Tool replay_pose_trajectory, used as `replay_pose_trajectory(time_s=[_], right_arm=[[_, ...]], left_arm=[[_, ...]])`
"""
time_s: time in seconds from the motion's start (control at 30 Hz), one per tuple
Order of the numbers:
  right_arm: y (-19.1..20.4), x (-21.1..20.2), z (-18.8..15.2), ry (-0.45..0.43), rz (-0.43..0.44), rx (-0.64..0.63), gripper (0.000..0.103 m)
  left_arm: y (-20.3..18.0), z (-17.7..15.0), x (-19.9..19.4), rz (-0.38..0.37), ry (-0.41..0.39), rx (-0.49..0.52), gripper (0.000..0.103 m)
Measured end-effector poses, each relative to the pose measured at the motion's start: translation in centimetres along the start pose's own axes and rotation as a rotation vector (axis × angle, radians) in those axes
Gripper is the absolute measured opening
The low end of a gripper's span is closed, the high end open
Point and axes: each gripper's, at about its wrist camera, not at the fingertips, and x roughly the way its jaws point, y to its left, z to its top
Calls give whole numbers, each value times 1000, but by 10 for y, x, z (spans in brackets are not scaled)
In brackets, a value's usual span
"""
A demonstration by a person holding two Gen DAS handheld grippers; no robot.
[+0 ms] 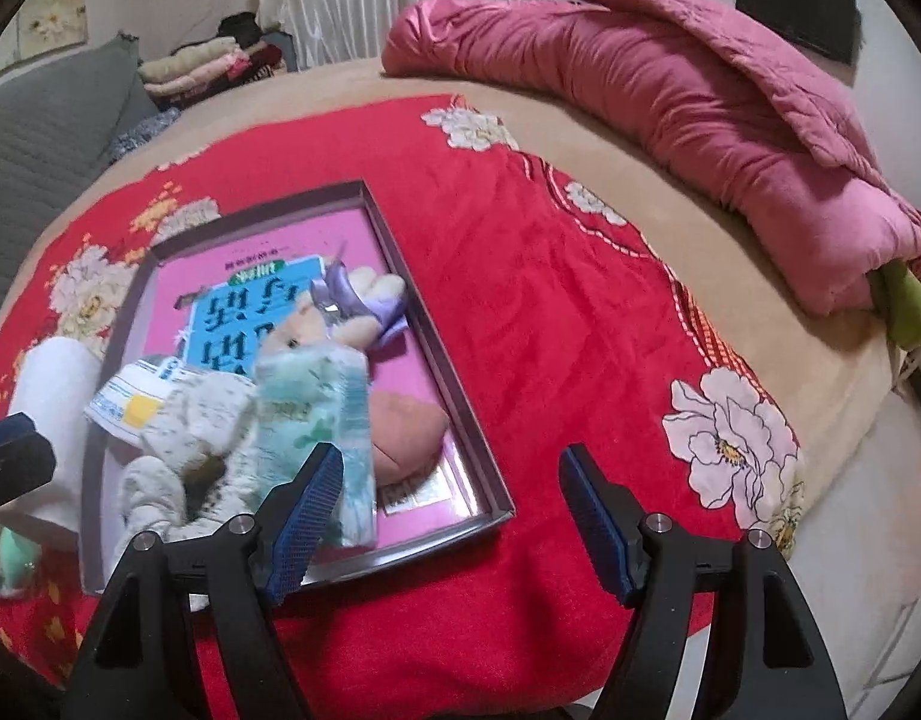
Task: Organize soft objects
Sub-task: 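Raise both open tools up from the tray, then move both tools past the paper towel roll toward the bagged bunny and blue packet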
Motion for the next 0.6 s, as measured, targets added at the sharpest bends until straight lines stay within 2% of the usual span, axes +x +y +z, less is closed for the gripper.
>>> replay_pose_trajectory(time_s=[0.23, 0.6], right_arm=[[12, -20, 2, -44, 48, -5, 76], [60, -61, 11, -116, 157, -79, 76]], left_arm=[[0, -1, -11, -2, -20, 4, 50], [19, -10, -37, 8, -61, -33, 51]])
